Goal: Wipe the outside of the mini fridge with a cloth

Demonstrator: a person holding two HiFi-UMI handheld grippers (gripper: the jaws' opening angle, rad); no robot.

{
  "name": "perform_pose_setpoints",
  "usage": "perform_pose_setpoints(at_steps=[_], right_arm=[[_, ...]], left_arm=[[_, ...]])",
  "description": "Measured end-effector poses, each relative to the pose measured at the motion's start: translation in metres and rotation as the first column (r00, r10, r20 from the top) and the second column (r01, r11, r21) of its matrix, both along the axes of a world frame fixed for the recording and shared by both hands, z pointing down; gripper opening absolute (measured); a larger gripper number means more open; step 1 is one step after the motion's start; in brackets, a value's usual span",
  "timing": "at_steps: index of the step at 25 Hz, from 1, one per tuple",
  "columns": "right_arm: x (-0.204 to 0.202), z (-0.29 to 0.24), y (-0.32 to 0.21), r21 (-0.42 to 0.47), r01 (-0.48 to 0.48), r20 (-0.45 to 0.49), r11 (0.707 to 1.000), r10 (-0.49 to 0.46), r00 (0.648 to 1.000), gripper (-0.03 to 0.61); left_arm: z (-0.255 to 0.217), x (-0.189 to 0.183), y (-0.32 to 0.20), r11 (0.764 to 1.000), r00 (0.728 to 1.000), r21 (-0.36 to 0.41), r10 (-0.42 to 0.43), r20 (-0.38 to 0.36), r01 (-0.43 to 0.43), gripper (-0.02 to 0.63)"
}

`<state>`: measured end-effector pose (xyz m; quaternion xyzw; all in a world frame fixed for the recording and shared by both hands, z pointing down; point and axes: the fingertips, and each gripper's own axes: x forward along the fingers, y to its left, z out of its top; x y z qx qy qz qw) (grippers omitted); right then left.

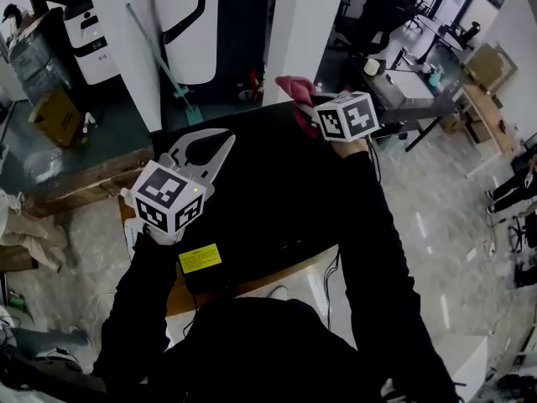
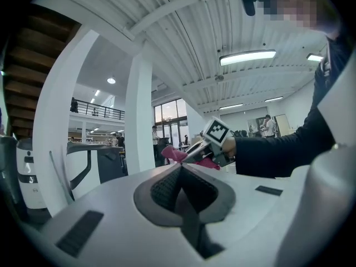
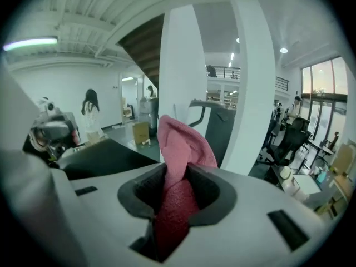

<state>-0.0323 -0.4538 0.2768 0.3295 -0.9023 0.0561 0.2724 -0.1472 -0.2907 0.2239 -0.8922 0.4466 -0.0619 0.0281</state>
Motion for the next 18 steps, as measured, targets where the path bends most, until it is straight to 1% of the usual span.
perform_pose_setpoints(at_steps=[1, 3, 7, 11, 14, 18], right_arm=[[-0.01, -0.017, 0.015, 0.023, 0.023, 0.042, 0.999, -0.024, 0.999, 0.112], [-0.033, -0.047, 0.047, 0.078, 0.06, 0.097, 0.995, -0.067, 0.993, 0.114], [-0.08, -0.092, 0.117, 0.188, 0.111, 0.142, 0.976, -0.138, 0.98, 0.114], [-0.117, -0.111, 0.185, 0.261, 0.159, 0.194, 0.952, -0.213, 0.958, 0.114], [-0.136, -0.112, 0.225, 0.334, 0.182, 0.168, 0.925, -0.248, 0.954, 0.114], [-0.152, -0.103, 0.274, 0.399, 0.246, 0.127, 0.883, -0.319, 0.939, 0.114]], left_arm=[[-0.002, -0.009, 0.004, 1.0, 1.0, 0.006, -0.005, 0.0, 0.005, 0.005], [-0.006, -0.029, 0.012, 1.0, 1.0, 0.015, -0.013, -0.011, 0.014, 0.005], [-0.012, -0.062, 0.038, 0.999, 0.999, 0.036, -0.014, -0.04, 0.016, 0.005], [-0.019, -0.088, 0.072, 0.997, 0.998, 0.071, 0.002, -0.058, 0.002, 0.005], [-0.021, -0.104, 0.097, 0.997, 0.998, 0.08, 0.013, -0.063, -0.008, 0.005], [-0.021, -0.114, 0.125, 0.997, 0.997, 0.082, -0.007, -0.073, 0.013, 0.005]])
